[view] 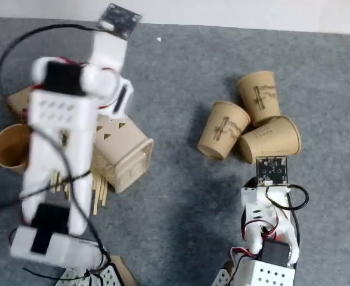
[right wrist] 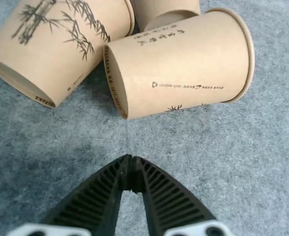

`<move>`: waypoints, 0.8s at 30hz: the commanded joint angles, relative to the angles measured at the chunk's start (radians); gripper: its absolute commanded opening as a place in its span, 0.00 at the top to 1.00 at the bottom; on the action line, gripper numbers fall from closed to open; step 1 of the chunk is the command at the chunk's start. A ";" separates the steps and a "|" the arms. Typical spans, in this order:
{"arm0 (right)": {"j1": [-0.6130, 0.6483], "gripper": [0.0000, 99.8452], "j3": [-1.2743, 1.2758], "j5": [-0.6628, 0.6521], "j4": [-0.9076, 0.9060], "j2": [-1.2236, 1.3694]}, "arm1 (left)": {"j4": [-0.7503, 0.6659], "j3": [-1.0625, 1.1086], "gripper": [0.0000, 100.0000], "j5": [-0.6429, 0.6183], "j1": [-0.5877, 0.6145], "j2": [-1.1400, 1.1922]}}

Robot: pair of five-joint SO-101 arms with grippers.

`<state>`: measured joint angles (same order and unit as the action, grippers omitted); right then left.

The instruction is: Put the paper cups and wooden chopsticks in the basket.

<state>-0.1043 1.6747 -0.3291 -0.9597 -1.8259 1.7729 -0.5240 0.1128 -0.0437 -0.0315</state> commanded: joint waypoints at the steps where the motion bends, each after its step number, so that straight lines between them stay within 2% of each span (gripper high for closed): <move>1: -0.012 0.99 0.120 0.006 0.021 -0.007 | -0.025 -0.111 0.78 0.014 0.122 -0.073; 7: -0.012 0.99 0.120 0.006 0.021 -0.007 | -0.114 -0.234 0.78 0.051 0.328 0.116; 10: -0.012 0.99 0.120 0.006 0.021 -0.007 | -0.166 -0.291 0.78 0.074 0.384 0.239; 16: -0.008 0.99 0.120 0.006 0.021 -0.007 | -0.161 -0.398 0.78 0.100 0.400 0.397; 24: -0.008 0.99 0.119 0.006 0.021 -0.007 | 0.003 -0.412 0.78 0.176 0.364 0.387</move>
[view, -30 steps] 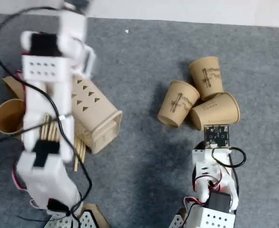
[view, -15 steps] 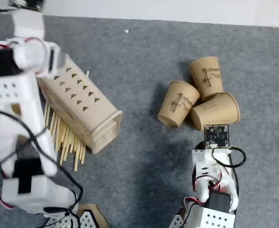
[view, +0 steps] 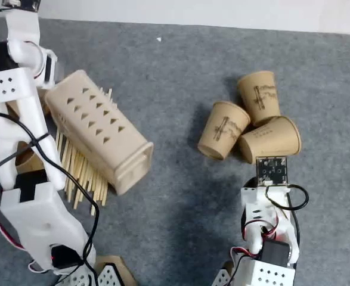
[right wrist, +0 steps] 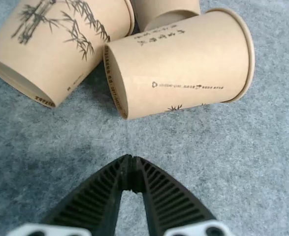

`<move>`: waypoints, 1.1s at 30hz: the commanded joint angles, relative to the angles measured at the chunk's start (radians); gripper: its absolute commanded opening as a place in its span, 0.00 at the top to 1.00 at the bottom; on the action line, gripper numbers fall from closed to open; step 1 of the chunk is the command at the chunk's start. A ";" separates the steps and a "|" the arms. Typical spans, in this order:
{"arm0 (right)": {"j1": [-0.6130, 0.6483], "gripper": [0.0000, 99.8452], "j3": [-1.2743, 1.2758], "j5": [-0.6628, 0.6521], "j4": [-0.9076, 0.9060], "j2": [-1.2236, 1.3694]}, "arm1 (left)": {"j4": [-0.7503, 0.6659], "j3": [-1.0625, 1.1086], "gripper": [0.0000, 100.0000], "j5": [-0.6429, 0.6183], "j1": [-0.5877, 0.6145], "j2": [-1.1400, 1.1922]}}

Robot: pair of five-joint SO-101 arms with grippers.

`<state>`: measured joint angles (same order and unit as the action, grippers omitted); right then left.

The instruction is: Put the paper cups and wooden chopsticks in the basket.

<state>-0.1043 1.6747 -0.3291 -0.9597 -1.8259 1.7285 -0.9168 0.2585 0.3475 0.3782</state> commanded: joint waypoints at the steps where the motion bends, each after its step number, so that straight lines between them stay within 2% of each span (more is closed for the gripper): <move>1: -0.008 0.99 0.119 0.006 0.021 -0.007 | 0.048 -0.015 0.78 0.037 -0.027 -0.036; 8: -0.008 0.99 0.119 0.006 0.021 -0.007 | 0.048 0.228 0.78 0.074 -0.087 -0.200; 16: -0.008 0.99 0.119 0.006 0.021 -0.007 | 0.049 0.512 0.78 0.087 -0.325 -0.532; 20: -0.010 0.99 0.119 0.006 0.021 -0.007 | 0.049 0.644 0.78 0.087 -0.387 -0.610; 24: -0.010 0.99 0.119 0.006 0.021 -0.007 | 0.052 0.711 0.78 0.086 -0.450 -0.688; 33: -0.012 0.99 0.120 0.006 0.022 -0.007 | 0.054 0.794 0.78 0.015 -0.717 -0.823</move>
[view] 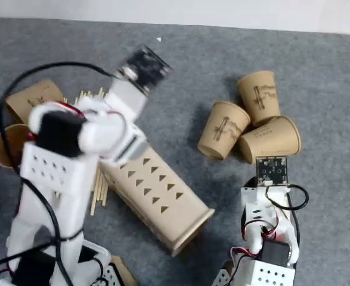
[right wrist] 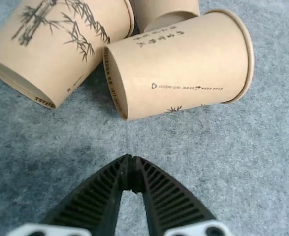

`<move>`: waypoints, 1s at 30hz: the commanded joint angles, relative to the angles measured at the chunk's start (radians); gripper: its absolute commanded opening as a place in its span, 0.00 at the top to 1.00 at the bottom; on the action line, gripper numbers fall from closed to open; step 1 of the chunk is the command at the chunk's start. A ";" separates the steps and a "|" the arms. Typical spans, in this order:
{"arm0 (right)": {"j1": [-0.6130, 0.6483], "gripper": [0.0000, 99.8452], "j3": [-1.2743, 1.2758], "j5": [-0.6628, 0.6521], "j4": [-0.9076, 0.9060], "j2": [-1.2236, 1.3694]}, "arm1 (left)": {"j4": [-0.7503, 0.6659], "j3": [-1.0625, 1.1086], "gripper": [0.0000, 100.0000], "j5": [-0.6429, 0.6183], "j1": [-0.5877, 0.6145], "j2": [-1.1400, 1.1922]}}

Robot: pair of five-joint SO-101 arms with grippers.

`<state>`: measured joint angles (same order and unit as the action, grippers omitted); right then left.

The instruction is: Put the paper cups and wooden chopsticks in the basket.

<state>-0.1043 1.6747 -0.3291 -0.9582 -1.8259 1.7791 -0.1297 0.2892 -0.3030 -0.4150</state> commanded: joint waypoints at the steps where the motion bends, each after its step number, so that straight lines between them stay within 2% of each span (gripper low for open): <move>1: -0.013 0.99 0.120 0.006 0.021 -0.007 | 0.002 0.008 0.78 -0.015 -0.064 -0.030; 4: -0.021 0.99 0.117 0.006 0.019 -0.007 | 0.002 0.005 0.78 -0.014 0.007 -0.033; 8: -0.093 0.99 0.104 0.011 0.019 -0.007 | 0.002 0.008 0.78 -0.008 0.150 -0.039; 12: -0.097 0.99 -0.134 0.003 -0.082 0.004 | -0.002 -0.018 0.78 -0.006 0.274 -0.039; 16: 0.022 0.99 -0.524 -0.018 -0.321 0.091 | -0.002 -0.038 0.78 -0.006 0.363 -0.031; 21: 0.125 0.99 -1.000 -0.020 -0.481 0.513 | -0.003 -0.035 0.78 -0.008 0.403 -0.031; 24: 0.193 0.99 -1.382 0.052 -0.677 0.805 | -0.003 -0.035 0.78 -0.008 0.404 -0.031; 26: 0.285 0.99 -1.655 0.121 -0.819 0.963 | -0.005 -0.035 0.78 -0.006 0.421 -0.030; 27: 0.329 0.99 -1.778 0.158 -0.808 1.010 | -0.006 -0.035 0.78 -0.006 0.427 -0.028; 30: 0.423 0.99 -1.816 0.235 -0.809 1.066 | -0.012 -0.039 0.78 -0.005 0.455 -0.012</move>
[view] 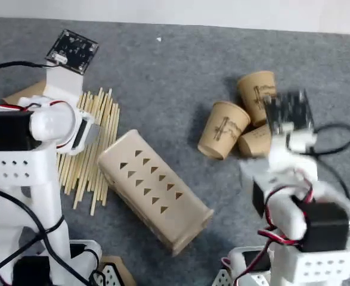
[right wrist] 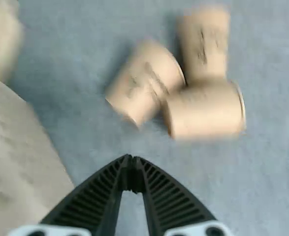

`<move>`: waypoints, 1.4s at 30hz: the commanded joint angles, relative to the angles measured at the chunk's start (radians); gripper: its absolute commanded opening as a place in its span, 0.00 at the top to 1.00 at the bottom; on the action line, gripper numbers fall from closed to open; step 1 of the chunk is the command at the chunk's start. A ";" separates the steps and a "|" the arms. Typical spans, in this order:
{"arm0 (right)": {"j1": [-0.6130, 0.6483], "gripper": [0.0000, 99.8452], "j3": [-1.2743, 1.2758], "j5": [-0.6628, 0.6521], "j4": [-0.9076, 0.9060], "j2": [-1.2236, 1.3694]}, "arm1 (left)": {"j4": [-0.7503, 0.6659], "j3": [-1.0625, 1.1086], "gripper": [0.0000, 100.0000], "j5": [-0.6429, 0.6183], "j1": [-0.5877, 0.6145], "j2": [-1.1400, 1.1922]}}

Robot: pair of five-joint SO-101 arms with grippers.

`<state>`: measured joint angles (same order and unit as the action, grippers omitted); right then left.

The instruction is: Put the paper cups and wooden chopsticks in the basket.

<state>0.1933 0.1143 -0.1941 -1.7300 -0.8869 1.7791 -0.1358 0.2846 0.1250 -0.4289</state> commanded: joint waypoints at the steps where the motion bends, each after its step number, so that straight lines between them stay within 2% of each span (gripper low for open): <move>1: 0.170 0.99 -0.216 0.112 -0.038 0.140 | -0.018 -0.035 0.78 0.000 0.047 0.013; 3: 0.232 0.99 -0.107 0.114 -0.038 0.145 | -0.020 -0.035 0.78 0.018 0.082 0.041; 6: 0.257 0.99 0.018 0.063 -0.038 0.143 | -0.021 -0.035 0.78 0.074 0.125 0.094; 9: 0.308 0.99 0.027 0.006 -0.038 0.102 | -0.058 -0.035 0.78 0.077 0.168 0.137; 15: 0.647 0.99 0.065 -0.014 -0.038 -0.081 | -0.100 -0.035 0.78 0.075 0.176 0.196; 17: 0.705 0.99 0.128 -0.017 -0.036 -0.111 | -0.103 -0.036 0.78 0.075 0.177 0.199; 23: 0.639 0.99 0.348 -0.092 -0.021 -0.087 | -0.100 -0.036 0.78 0.072 0.177 0.199; 31: 0.487 0.99 0.584 -0.212 0.007 -0.088 | -0.103 -0.036 0.78 0.072 0.177 0.199; 36: 0.386 0.99 0.743 -0.364 -0.022 -0.090 | -0.106 -0.059 0.78 0.071 0.174 0.208; 42: 0.216 0.99 0.743 -0.551 -0.035 -0.082 | -0.180 -0.119 0.78 0.072 0.177 0.211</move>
<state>0.5063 0.6252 -0.6145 -1.7085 -1.0111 1.6502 -0.2110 0.3521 0.2938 -0.2171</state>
